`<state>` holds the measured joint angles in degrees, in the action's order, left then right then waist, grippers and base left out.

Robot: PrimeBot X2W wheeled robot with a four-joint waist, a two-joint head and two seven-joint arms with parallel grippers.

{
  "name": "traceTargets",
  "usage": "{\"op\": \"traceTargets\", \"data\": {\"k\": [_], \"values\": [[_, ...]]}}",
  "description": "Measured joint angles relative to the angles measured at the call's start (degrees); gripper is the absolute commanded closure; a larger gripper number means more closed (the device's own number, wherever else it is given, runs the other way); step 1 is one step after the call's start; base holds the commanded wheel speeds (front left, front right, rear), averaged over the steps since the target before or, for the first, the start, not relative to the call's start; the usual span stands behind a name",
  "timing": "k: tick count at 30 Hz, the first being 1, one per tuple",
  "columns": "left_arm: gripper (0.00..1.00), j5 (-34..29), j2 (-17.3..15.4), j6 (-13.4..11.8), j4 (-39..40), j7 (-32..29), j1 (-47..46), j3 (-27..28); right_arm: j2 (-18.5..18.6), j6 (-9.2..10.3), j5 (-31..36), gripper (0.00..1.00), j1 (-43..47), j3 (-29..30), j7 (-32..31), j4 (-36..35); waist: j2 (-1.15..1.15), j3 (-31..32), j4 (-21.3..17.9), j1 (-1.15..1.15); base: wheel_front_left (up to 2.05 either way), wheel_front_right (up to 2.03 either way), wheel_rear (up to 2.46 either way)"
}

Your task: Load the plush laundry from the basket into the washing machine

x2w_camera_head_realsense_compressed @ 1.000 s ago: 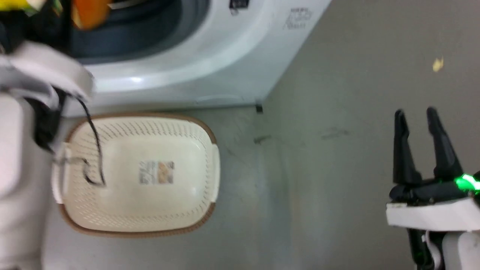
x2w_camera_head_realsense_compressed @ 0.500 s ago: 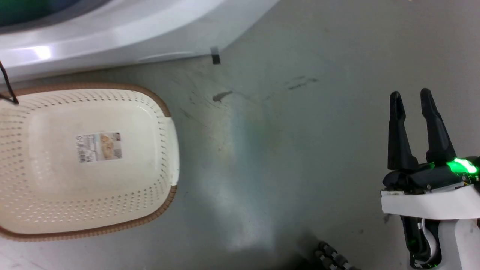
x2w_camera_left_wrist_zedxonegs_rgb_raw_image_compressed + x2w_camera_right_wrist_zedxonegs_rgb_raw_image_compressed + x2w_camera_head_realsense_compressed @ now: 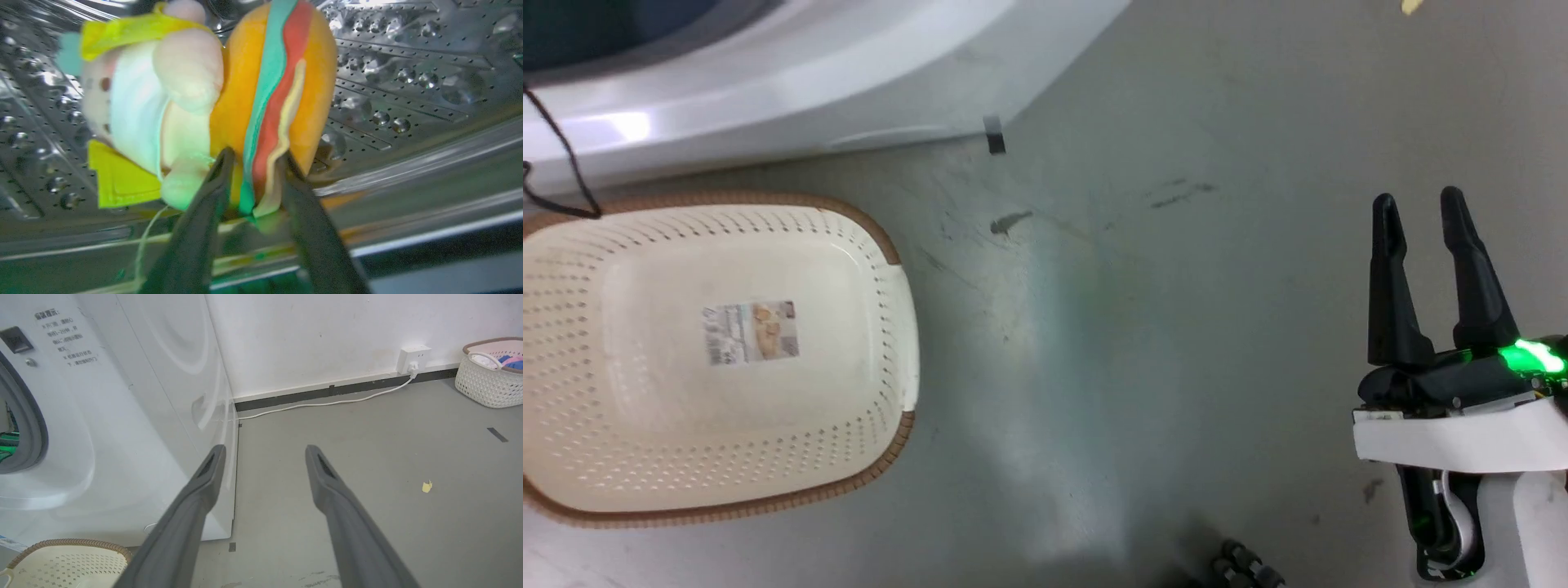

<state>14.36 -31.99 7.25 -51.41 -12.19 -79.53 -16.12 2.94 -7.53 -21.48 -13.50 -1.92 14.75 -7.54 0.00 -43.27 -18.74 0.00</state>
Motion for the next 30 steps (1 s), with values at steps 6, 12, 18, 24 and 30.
{"op": "traceTargets", "data": {"k": [6,12,18,24,30], "values": [[0.00,3.99,3.04,0.00,-2.16,8.81,5.75,-0.11,-0.01,0.00,2.75,0.00,0.20,1.24,0.00,0.16,0.00,5.21,1.58,0.00,0.00,0.00,0.00],[0.00,7.30,7.42,0.00,-1.87,19.69,15.54,-2.33,-0.01,0.00,5.86,0.00,2.66,2.49,0.01,1.01,0.00,12.52,4.06,-0.02,0.00,0.00,0.00],[0.00,9.49,10.20,-0.01,3.07,26.42,26.80,-2.67,0.00,0.00,8.14,0.00,5.22,3.46,0.00,1.62,0.00,20.64,7.29,-0.02,0.00,0.00,0.00],[0.00,9.72,14.01,-3.30,21.15,26.89,43.12,1.72,-0.01,0.00,9.96,0.00,8.68,4.01,0.01,2.30,0.00,28.38,10.86,-0.03,0.00,0.00,0.00],[0.00,7.19,17.03,-7.73,37.58,26.91,60.24,6.23,-0.01,0.00,10.46,0.00,12.15,4.14,0.00,3.21,0.00,34.87,14.31,-0.03,0.00,0.00,0.00]]}}
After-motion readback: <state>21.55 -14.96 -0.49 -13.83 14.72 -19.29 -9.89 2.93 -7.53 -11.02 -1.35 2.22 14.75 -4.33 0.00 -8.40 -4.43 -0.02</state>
